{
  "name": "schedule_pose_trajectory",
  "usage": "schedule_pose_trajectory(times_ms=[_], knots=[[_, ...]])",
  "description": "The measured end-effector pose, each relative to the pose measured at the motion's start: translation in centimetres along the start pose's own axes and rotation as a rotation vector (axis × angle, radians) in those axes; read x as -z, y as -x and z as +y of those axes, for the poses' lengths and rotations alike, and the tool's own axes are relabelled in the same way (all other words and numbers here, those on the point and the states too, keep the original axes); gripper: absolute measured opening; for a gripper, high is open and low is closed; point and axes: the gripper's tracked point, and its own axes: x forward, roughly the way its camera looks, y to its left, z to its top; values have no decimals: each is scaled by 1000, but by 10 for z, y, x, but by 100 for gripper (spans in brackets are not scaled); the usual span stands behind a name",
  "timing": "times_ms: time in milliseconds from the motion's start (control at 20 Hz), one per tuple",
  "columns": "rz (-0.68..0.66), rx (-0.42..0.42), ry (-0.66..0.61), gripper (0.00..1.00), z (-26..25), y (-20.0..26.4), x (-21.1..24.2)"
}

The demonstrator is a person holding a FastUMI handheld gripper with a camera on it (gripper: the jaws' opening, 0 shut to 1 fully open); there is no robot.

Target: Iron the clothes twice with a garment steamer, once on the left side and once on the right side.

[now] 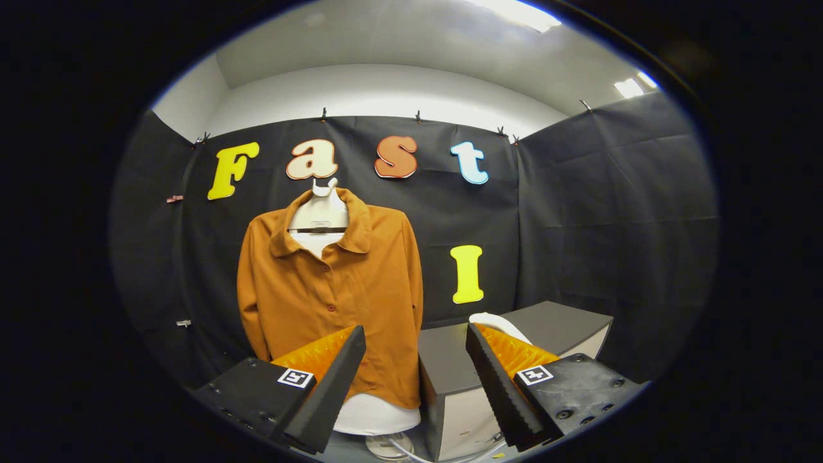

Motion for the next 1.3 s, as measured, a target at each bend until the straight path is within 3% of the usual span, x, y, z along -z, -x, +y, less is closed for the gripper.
schedule_pose_trajectory(times_ms=[350, 700, 1300], knots=[[44, 26, 6, 99, -75, -76, 16], [187, 59, -13, 99, -156, -159, 58], [485, 12, -3, 99, -197, -249, 154]])
